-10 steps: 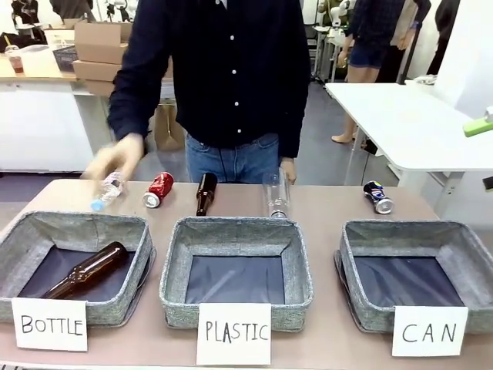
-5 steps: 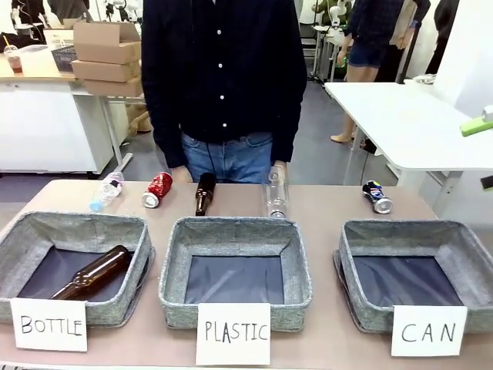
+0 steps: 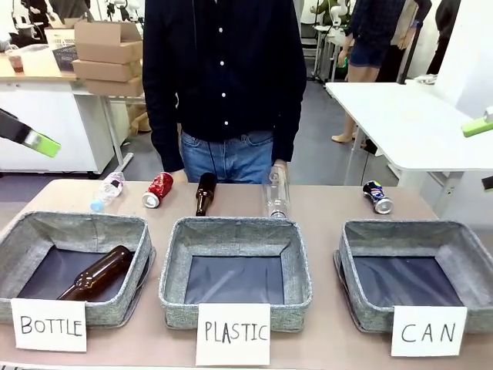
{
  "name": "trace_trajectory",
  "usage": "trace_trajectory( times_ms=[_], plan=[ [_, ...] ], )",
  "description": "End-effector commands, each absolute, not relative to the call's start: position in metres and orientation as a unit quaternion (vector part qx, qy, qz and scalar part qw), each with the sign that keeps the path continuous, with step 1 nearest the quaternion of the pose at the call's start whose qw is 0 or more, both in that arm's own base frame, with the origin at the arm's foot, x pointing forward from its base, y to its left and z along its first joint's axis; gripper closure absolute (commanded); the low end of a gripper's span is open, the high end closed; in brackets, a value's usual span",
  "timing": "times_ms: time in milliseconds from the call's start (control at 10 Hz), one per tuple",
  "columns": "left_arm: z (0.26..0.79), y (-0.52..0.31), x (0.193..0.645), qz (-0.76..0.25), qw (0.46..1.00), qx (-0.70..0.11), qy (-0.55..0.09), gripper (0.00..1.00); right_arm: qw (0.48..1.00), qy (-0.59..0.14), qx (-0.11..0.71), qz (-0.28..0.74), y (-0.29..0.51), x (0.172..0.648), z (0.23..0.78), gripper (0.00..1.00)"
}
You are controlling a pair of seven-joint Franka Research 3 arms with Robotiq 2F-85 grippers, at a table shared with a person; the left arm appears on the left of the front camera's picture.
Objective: Sort the can waste into the basket.
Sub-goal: Pick up the can waste from the table and place it in the right Fabric basket.
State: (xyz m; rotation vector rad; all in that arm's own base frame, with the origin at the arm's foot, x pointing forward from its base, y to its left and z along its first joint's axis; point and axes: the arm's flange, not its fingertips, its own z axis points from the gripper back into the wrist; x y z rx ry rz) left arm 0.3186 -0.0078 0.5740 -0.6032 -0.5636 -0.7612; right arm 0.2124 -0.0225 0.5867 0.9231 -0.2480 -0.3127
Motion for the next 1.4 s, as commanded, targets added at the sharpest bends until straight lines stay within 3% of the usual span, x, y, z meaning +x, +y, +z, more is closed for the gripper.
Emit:
trace_trajectory(
  times_ms=[0, 300, 500, 700, 1100, 1300],
  plan=[
    [0.587, -0.006, 0.309, -0.392, 0.830, -0.268, -0.292, 0.00, 0.872, -0.122, 0.452, -0.141, -0.022, 0.213, 0.588, 0.00],
    [0.579, -0.008, 0.317, -0.369, 0.842, -0.283, -0.273, 0.00, 0.872, -0.122, 0.452, -0.141, -0.022, 0.213, 0.588, 0.00],
    [0.574, -0.046, 0.415, -0.296, 0.885, -0.197, -0.299, 0.00, 0.872, -0.122, 0.452, -0.141, -0.022, 0.213, 0.588, 0.00],
    [0.553, -0.075, 0.498, -0.282, 0.912, -0.138, -0.262, 0.00, 0.872, -0.122, 0.452, -0.141, -0.022, 0.213, 0.588, 0.00],
    [0.463, -0.088, 0.585, -0.261, 0.942, -0.086, -0.192, 0.00, 0.872, -0.122, 0.452, -0.141, -0.022, 0.213, 0.588, 0.00],
    [0.420, -0.097, 0.602, -0.269, 0.941, -0.089, -0.186, 0.00, 0.872, -0.122, 0.452, -0.141, -0.022, 0.213, 0.588, 0.00]
  ],
)
